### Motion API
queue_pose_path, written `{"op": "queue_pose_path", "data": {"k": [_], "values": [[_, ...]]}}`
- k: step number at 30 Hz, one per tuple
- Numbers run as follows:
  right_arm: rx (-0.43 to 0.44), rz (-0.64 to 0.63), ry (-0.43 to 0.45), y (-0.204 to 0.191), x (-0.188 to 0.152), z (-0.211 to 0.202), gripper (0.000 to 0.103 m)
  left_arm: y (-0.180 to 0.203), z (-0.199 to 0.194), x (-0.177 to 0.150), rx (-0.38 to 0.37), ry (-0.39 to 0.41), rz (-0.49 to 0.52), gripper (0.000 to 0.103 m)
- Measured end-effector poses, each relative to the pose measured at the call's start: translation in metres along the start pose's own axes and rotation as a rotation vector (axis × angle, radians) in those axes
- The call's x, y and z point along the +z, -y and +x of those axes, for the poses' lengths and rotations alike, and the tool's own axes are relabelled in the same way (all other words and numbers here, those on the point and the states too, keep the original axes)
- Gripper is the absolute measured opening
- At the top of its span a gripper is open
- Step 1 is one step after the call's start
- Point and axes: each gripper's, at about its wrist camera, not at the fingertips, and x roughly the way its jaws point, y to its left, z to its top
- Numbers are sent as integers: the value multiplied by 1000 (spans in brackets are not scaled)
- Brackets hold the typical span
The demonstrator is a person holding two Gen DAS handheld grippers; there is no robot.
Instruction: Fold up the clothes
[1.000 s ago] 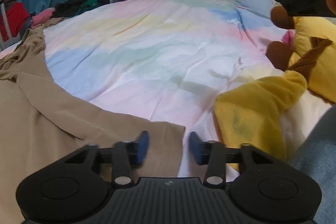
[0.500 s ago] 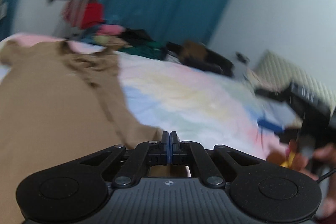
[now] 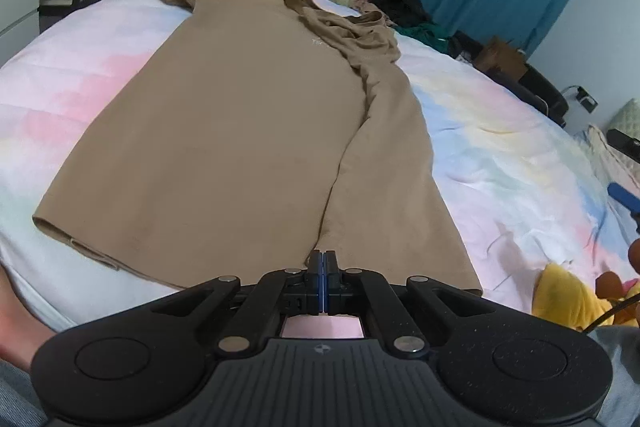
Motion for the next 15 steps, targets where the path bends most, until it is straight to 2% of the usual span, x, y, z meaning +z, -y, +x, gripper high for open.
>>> {"op": "queue_pose_path", "data": {"k": [7, 10, 12, 13, 15], "values": [[22, -182, -14, -36, -18, 1, 86, 12, -14, 1, -22, 37, 52, 46], [38, -192, -34, -38, -20, 4, 86, 20, -15, 18, -17, 75, 89, 48], [41, -186, -35, -37, -20, 5, 86, 30, -14, 31, -26, 98, 144, 57], [39, -181, -34, -35, -20, 5, 86, 34, -10, 35, -31, 102, 177, 63], [35, -170, -32, -33, -20, 5, 86, 40, 7, 35, -39, 80, 207, 63]]}}
